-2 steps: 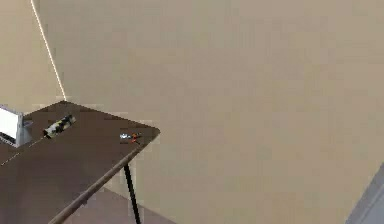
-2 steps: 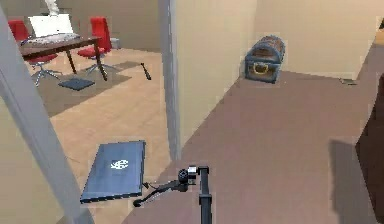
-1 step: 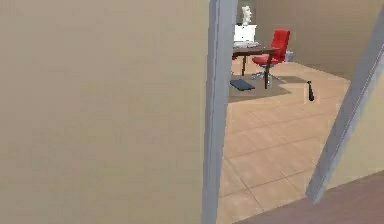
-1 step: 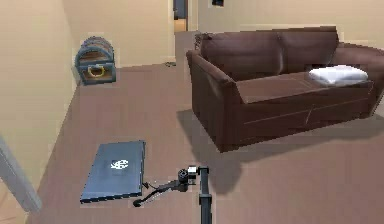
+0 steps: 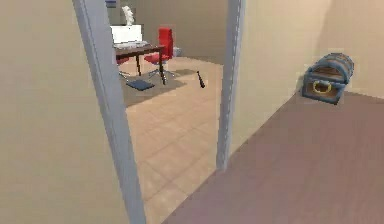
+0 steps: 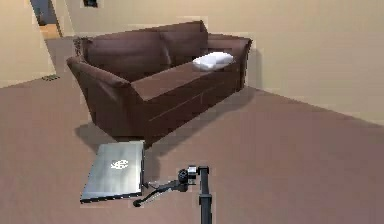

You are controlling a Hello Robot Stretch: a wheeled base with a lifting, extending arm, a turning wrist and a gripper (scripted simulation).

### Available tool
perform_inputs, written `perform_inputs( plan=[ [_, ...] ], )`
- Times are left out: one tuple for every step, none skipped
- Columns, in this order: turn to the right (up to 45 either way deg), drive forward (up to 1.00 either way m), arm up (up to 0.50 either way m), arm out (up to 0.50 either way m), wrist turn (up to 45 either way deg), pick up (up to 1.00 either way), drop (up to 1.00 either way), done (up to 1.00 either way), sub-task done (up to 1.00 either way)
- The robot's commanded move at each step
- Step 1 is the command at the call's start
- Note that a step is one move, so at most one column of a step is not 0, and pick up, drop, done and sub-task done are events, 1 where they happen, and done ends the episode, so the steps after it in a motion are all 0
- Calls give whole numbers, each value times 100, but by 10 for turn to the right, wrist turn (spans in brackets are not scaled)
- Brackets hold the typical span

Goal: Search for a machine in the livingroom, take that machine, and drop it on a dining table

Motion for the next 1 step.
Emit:
perform_inputs(
  plan=[
    [-450, 0, 0, 0, 0, 0, 0, 0, 0]
  ],
)
